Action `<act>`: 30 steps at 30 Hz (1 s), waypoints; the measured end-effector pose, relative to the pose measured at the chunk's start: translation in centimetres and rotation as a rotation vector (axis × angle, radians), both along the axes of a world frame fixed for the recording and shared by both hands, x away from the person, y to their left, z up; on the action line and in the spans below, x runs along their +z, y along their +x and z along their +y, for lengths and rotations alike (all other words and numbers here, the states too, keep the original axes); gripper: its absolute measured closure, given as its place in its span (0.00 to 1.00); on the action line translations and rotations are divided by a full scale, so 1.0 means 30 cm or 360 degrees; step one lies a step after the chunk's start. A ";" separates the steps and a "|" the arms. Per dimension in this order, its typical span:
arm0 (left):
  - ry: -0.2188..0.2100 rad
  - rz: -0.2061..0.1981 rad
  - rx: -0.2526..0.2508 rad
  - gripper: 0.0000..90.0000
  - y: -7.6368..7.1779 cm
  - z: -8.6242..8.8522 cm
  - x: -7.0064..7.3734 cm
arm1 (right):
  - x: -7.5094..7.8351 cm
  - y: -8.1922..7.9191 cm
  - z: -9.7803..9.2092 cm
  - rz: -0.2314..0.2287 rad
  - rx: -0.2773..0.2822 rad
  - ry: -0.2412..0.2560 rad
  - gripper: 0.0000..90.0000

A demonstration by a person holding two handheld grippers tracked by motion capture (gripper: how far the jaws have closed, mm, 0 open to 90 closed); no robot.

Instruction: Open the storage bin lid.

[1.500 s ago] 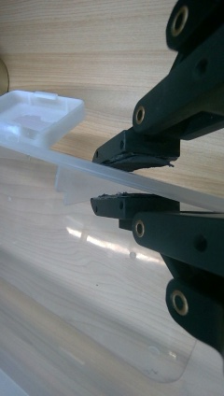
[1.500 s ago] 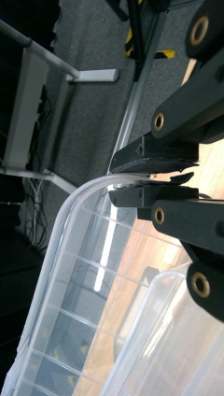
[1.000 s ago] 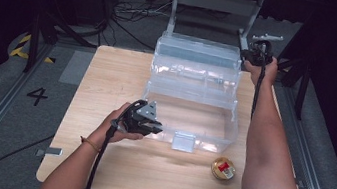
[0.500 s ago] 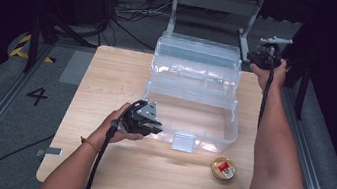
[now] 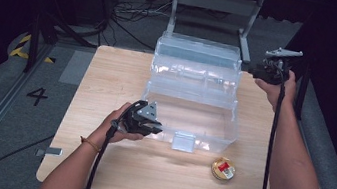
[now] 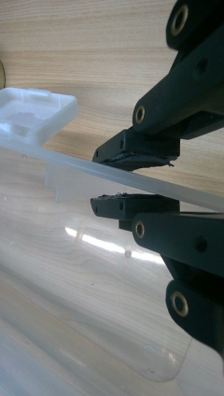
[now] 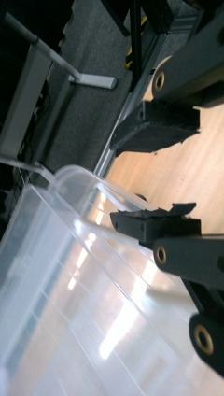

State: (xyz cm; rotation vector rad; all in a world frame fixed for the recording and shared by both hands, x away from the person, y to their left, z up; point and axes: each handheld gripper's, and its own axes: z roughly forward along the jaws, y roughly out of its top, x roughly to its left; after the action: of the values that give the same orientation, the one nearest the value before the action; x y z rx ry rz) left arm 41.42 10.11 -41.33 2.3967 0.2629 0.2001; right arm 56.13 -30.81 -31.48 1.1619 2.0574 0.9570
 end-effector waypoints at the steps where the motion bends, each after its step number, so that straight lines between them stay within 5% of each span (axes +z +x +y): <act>1: 0.0008 -0.0003 0.0000 0.85 -0.001 -0.001 0.000 | 0.001 -0.011 0.000 0.0026 0.0011 -0.0012 0.59; 3: 0.0020 -0.0005 -0.0001 0.85 0.000 -0.002 0.001 | 0.000 -0.038 0.000 0.0045 -0.0011 -0.0079 0.54; 30: 0.0071 -0.0021 0.0007 0.84 -0.004 -0.011 0.003 | -0.007 -0.353 -0.047 0.0090 0.0147 -0.0155 0.35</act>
State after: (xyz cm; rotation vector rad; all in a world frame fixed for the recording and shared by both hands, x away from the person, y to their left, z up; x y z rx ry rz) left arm 41.30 9.78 -41.23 2.4380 0.2596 0.2261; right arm 45.55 -32.23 -31.68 1.0627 2.1939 0.8655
